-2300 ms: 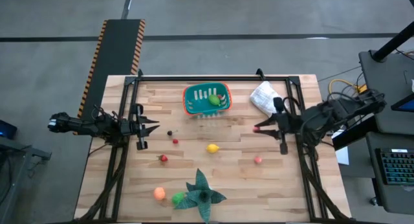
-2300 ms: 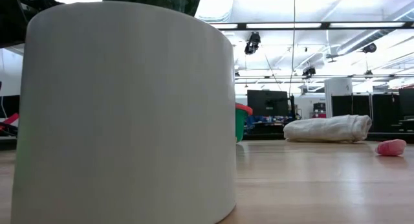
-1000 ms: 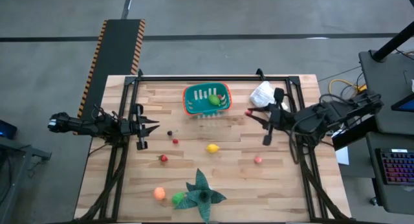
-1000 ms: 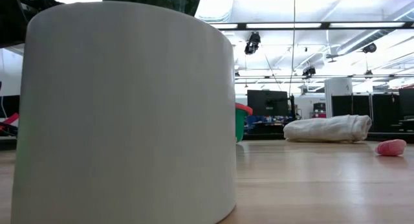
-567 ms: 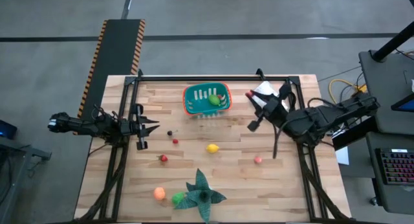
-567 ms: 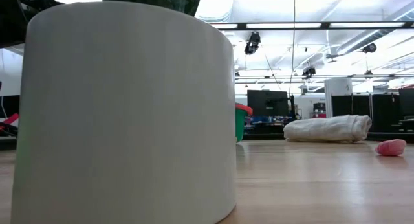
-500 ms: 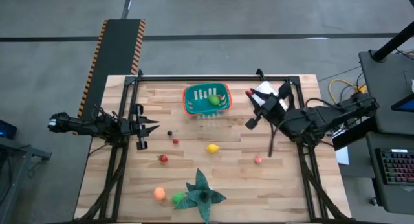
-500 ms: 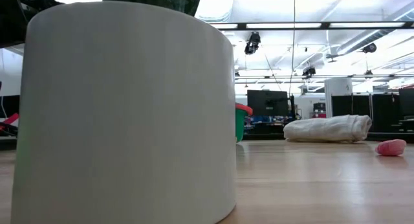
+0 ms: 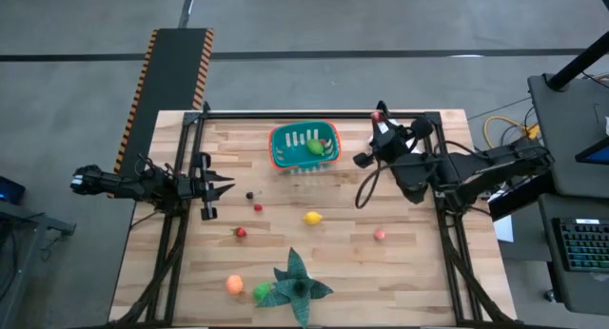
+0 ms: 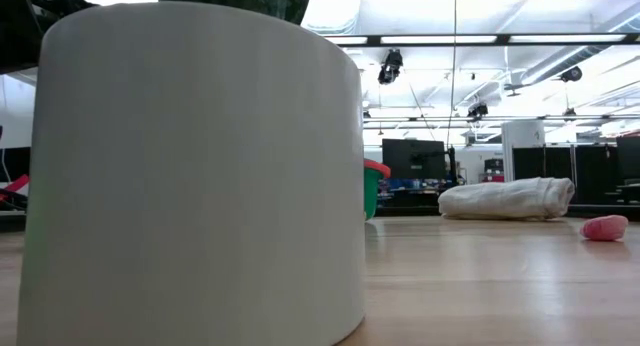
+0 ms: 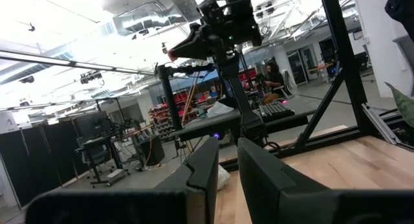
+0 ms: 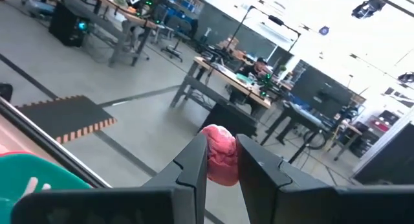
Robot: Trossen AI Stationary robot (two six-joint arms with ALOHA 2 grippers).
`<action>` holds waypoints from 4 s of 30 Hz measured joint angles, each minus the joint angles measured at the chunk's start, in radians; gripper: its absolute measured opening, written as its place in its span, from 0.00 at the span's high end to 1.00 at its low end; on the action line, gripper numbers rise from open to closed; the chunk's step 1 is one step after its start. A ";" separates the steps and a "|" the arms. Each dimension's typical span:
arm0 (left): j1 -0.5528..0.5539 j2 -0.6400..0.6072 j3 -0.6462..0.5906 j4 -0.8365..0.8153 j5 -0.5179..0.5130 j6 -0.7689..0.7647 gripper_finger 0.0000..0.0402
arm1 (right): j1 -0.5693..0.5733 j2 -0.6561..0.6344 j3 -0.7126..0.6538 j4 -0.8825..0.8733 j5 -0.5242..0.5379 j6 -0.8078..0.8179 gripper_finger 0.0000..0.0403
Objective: Pick and placing Produce into tupperware
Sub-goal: Put the peach toy into the bin
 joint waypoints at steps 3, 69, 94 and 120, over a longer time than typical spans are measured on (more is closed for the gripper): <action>0.000 0.000 0.000 0.000 0.000 0.000 0.89 | -0.005 0.000 0.000 0.000 -0.001 -0.003 0.84; 0.000 0.000 0.000 -0.001 0.000 0.000 0.89 | -0.005 -0.039 -0.030 0.299 -0.298 -0.262 0.84; 0.000 0.000 0.000 -0.001 0.000 0.000 0.89 | -0.039 -0.040 -0.040 0.273 -0.371 -0.211 0.84; 0.000 0.000 0.000 -0.001 0.000 0.000 0.89 | -0.123 -0.034 -0.111 0.273 -0.504 -0.100 0.84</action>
